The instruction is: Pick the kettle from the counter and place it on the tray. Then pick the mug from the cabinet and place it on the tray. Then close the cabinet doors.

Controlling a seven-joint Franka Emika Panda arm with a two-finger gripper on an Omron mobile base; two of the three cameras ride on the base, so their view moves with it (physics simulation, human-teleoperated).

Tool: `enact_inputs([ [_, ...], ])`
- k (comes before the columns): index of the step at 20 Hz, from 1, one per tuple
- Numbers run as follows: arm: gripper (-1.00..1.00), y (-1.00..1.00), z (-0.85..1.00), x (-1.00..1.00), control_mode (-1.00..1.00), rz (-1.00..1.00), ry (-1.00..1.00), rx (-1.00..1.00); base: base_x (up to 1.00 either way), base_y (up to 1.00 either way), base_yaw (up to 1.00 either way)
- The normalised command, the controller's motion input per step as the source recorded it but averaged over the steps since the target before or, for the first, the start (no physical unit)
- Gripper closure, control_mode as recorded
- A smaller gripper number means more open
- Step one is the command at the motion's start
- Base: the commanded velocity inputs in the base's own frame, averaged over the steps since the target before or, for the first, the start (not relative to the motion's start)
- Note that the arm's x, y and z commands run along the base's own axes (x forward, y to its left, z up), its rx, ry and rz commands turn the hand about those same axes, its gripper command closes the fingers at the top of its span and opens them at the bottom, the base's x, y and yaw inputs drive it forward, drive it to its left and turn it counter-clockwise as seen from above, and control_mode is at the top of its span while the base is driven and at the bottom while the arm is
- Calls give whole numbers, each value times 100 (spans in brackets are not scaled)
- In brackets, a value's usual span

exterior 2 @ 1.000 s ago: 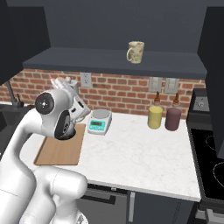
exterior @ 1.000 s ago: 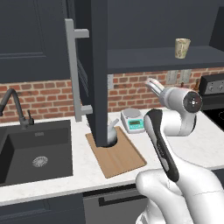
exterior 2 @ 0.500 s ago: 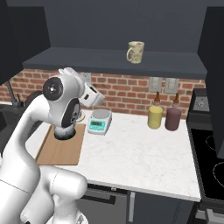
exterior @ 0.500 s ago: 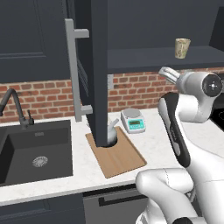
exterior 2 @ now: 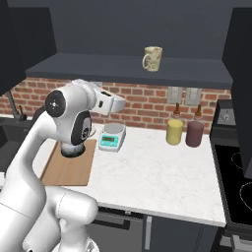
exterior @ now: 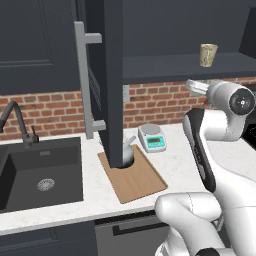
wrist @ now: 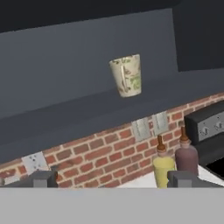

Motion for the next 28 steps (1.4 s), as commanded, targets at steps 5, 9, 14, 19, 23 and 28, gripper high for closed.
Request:
enact_inputs([
  [5,-100,-7,31,-2,-100,0,-6,-18,0,0,0],
  [9,-100,0,10,0,-100,-3,0,-1,0,0,0],
  [14,-100,0,1,0,-100,-4,1,0,0,0,0],
  [19,-100,-1,38,0,-100,-11,1,-5,0,0,0],
  [23,-100,-1,54,1,-100,-6,0,-9,0,0,0],
  [28,-100,0,47,14,-100,-4,0,-9,0,0,0],
])
